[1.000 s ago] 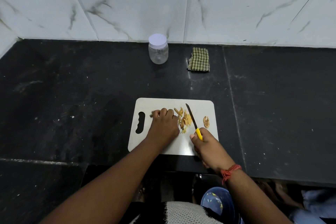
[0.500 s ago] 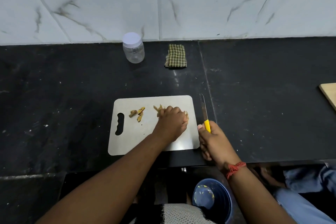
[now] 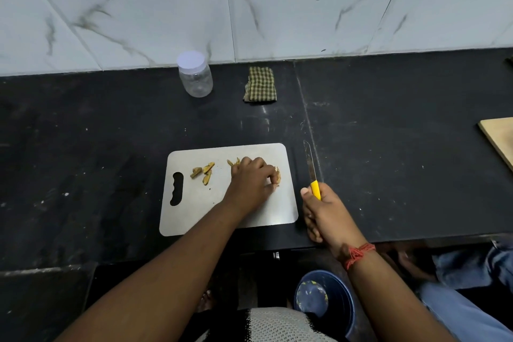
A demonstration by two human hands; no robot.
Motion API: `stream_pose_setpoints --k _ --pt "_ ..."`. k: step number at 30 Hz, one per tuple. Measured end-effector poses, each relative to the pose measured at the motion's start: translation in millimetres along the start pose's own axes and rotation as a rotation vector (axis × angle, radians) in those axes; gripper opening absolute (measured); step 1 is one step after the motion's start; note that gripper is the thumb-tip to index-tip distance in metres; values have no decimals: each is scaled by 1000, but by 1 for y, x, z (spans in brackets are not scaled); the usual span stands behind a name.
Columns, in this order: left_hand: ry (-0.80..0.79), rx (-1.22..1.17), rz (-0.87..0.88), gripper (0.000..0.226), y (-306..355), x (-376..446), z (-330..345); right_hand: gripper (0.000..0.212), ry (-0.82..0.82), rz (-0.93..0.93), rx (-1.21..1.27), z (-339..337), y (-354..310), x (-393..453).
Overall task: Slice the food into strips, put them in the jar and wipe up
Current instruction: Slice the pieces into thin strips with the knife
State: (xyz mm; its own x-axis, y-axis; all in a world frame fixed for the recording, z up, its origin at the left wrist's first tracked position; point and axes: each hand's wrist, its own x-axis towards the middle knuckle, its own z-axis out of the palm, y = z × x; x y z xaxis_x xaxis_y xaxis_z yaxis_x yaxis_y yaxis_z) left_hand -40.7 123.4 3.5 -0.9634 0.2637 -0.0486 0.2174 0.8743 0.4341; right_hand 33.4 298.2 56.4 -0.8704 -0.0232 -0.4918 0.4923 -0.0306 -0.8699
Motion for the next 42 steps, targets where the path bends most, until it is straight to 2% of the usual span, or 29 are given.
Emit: stream_pose_setpoints --k 5,7,10,12,15,19,23,27,31,34,42 --pt "43 -2 -25 23 -15 -11 -4 26 -33 -5 -24 8 0 -1" --pt "145 -1 -67 24 -26 -21 -7 25 -47 -8 -42 14 0 -2" --pt "355 74 -229 18 -46 -39 -12 25 -78 -11 -59 28 0 -3" --pt "402 147 -340 18 -61 -51 -14 24 -103 -8 -71 39 0 -3" --pt "351 237 -401 26 -84 -63 -16 24 -137 3 -83 56 -1 -3" --pt "237 294 -331 23 -96 -65 -24 26 -161 -2 -125 76 -3 -4" --pt "186 240 -268 24 -92 -62 -30 24 -174 0 -148 90 -5 -7" --pt "236 100 -291 29 -98 -68 -32 22 -183 16 -169 98 -3 -9" --pt "140 129 -273 29 -105 -69 -33 24 -191 16 -219 105 3 -9" --pt "148 91 -269 26 -102 -66 -33 26 -197 22 -271 109 8 -9" --pt "133 22 -288 28 -99 -59 -31 22 -121 -89 -842 121 23 9"
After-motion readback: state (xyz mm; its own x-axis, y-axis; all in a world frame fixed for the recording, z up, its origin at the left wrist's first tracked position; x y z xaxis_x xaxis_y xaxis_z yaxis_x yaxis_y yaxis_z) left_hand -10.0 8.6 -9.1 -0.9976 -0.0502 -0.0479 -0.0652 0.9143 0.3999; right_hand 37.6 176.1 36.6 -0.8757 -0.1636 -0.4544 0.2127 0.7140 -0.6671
